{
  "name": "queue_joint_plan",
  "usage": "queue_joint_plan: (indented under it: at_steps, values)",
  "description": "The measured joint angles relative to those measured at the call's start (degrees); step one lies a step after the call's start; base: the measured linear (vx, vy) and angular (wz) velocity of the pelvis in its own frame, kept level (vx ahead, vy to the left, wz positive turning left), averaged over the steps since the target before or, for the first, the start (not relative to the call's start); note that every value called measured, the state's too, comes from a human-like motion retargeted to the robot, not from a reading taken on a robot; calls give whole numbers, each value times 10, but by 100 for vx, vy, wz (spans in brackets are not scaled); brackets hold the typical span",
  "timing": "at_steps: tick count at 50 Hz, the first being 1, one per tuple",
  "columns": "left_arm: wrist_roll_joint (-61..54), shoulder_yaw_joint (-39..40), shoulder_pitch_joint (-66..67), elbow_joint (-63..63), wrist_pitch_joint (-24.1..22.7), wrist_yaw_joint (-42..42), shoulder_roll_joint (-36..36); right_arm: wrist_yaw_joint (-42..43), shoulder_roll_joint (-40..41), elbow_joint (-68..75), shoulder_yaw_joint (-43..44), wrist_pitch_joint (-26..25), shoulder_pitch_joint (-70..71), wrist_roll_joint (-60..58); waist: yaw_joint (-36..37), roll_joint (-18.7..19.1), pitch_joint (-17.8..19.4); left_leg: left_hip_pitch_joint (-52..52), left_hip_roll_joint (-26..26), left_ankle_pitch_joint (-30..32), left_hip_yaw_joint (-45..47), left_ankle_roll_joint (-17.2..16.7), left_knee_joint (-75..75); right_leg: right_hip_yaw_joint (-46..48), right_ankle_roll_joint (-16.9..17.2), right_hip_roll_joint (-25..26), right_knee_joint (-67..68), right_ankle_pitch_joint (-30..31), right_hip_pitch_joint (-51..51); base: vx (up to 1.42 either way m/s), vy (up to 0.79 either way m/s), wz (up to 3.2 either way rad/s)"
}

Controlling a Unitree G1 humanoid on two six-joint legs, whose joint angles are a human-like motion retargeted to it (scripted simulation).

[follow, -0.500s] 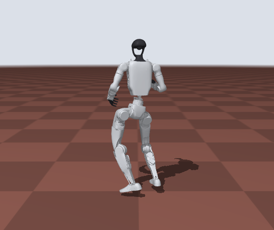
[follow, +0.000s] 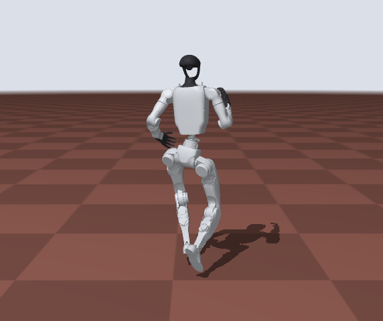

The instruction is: Dance

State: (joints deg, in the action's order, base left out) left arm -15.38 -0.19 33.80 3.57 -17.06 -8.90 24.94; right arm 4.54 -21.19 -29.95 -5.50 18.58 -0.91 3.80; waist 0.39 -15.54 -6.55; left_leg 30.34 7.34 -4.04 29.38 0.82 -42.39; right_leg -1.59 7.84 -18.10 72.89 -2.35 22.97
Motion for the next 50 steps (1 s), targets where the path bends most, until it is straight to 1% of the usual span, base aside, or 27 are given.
queue_joint_plan:
  at_steps: [2, 3, 4, 5, 7, 8, 10, 13, 15, 17, 18, 20, 21, 23, 25, 27, 28, 30, 32, 33, 35, 38, 40, 43, 44, 46, 50]
  values:
    - [13, 2, -7, 8, 2, 10, 1, -1, -5, 7, 5, -4, -15, -15, -35, -6, -6, -35, 15, -109, 10, 53, -22, -15, -2, -27, 79, 11, 24, 60, -5, -152]
    - [26, 4, -18, 17, 4, 18, 5, -1, -6, 14, 6, -6, -21, -23, -50, -5, -3, -63, 17, -159, 15, 72, -27, -23, -5, -35, 114, 14, 40, 64, -3, -181]
    - [40, 3, -31, 26, 4, 24, 8, -2, -8, 24, 6, -7, -28, -32, -64, -2, 2, -89, 16, -195, 20, 83, -29, -27, -13, -43, 142, 4, 59, 65, -3, -195]
    - [55, 0, -46, 35, 5, 30, 11, -4, -9, 36, 6, -7, -36, -40, -79, 2, 7, -114, 14, -223, 24, 89, -30, -29, -25, -50, 167, -12, 81, 68, -3, -223]
    - [75, -14, -94, 64, 2, 38, 13, -16, -13, 60, 5, -1, -51, -49, -93, 31, 22, -182, 0, -232, 27, 75, 18, -18, -51, -33, 161, -46, 126, 74, -6, -251]
    - [78, -20, -108, 69, 0, 40, 14, -24, -18, 67, 4, 1, -65, -47, -104, 42, 21, -206, -3, -222, 22, 58, 39, -6, -63, -28, 147, -69, 146, 77, -13, -238]
    - [78, -29, -128, 69, -7, 46, 19, -37, -29, 76, 5, 4, -98, -41, -127, 61, 11, -255, -11, -177, 28, 25, 85, 22, -74, -15, 93, -92, 180, 80, -18, -211]
    - [73, -38, -139, 58, -24, 64, 26, -39, -42, 76, 17, 6, -156, -31, -145, 78, -16, -308, -24, -48, 63, -19, 129, 74, -55, 1, -30, -71, 201, 80, -19, -206]
    - [67, -43, -138, 52, -34, 72, 28, -34, -46, 76, 28, 7, -195, -25, -135, 86, -33, -307, -48, 30, 76, -47, 93, 122, -34, 11, -105, -40, 193, 73, -17, -245]
    - [56, -46, -134, 46, -39, 71, 26, -28, -43, 76, 40, 10, -226, -17, -110, 102, -40, -269, -115, 66, 78, -66, -28, 187, -19, 32, -156, -17, 169, 64, -15, -287]
    - [52, -46, -131, 42, -40, 68, 24, -25, -39, 76, 45, 12, -238, -10, -91, 120, -40, -244, -165, 70, 71, -72, -105, 226, -16, 57, -181, -10, 151, 62, -12, -336]
    - [40, -48, -124, 31, -37, 58, 22, -21, -32, 72, 55, 13, -251, 3, -41, 185, -33, -190, -295, 63, 32, -83, -263, 308, -22, 153, -267, 18, 93, 63, -7, -379]
    - [36, -47, -118, 25, -36, 53, 19, -21, -31, 70, 56, 13, -252, 6, -25, 195, -30, -179, -323, 53, 23, -70, -318, 320, -29, 164, -266, 7, 81, 63, 2, -380]
    - [31, -45, -106, 10, -35, 42, 14, -18, -30, 67, 58, 13, -248, 11, 9, 215, -20, -151, -380, 20, -10, -45, -421, 336, -50, 192, -270, -35, 48, 64, 7, -375]
    - [28, -43, -95, -6, -32, 32, 10, -16, -31, 67, 58, 10, -234, 15, 43, 239, -4, -116, -432, -32, -59, -20, -506, 334, -80, 226, -276, -104, 9, 64, 9, -388]
    - [26, -45, -82, -24, -28, 21, 0, -18, -34, 75, 50, 4, -208, 11, 72, 261, 15, -80, -459, -103, -109, 5, -551, 305, -104, 258, -273, -185, -20, 61, 18, -393]
    - [25, -49, -75, -34, -26, 11, -7, -22, -37, 81, 43, 0, -192, 6, 83, 269, 24, -63, -459, -143, -129, 19, -556, 283, -103, 270, -267, -205, -28, 62, 25, -400]
    - [14, -55, -59, -70, -17, -19, -26, -40, -42, 100, 18, -7, -147, -5, 99, 275, 33, -27, -426, -203, -153, 36, -528, 231, -84, 281, -269, -217, -35, 63, 29, -421]
    - [-8, -65, -40, -116, -11, -46, -37, -67, -36, 101, -22, -10, -117, 0, 107, 269, 26, -1, -374, -226, -156, 40, -462, 201, -54, 270, -270, -191, -33, 62, 32, -487]
    - [-18, -71, -33, -141, -9, -59, -40, -83, -31, 98, -44, -12, -106, 8, 111, 264, 20, 9, -346, -225, -159, 34, -421, 197, -42, 259, -269, -167, -32, 59, 31, -544]
    - [-36, -83, -30, -190, -4, -74, -39, -113, -22, 88, -90, -15, -87, 33, 120, 256, 7, 25, -296, -204, -168, 14, -341, 210, -38, 226, -262, -115, -27, 54, 29, -587]
    - [-44, -98, -54, -249, 4, -84, -18, -154, -15, 79, -158, -25, -64, 82, 133, 234, -15, 36, -227, -114, -184, -34, -229, 246, -53, 164, -241, -45, -11, 43, 26, -609]
    - [-39, -107, -79, -278, 8, -85, 4, -176, -17, 79, -197, -33, -47, 112, 143, 210, -24, 39, -188, -33, -188, -66, -178, 265, -54, 124, -220, -12, 3, 30, 23, -593]
    - [-33, -110, -104, -305, 9, -76, 32, -192, -23, 86, -233, -35, -12, 144, 174, 170, -24, 39, -154, 35, -180, -94, -154, 292, -50, 71, -187, 11, 15, 20, 21, -581]
    - [-31, -108, -107, -312, 9, -71, 38, -193, -25, 88, -239, -34, 1, 150, 189, 160, -22, 37, -150, 42, -176, -98, -154, 303, -49, 55, -178, 10, 15, 16, 20, -574]
    - [-30, -99, -105, -322, 7, -60, 41, -191, -30, 91, -245, -30, 29, 154, 219, 144, -14, 32, -153, 38, -166, -96, -163, 327, -48, 26, -164, 0, 8, 14, 19, -541]
    - [-37, -71, -90, -329, 0, -37, 28, -173, -45, 82, -237, -19, 71, 160, 273, 128, 5, 11, -162, -4, -147, -82, -168, 388, -63, -35, -135, -35, -13, 10, 19, -459]
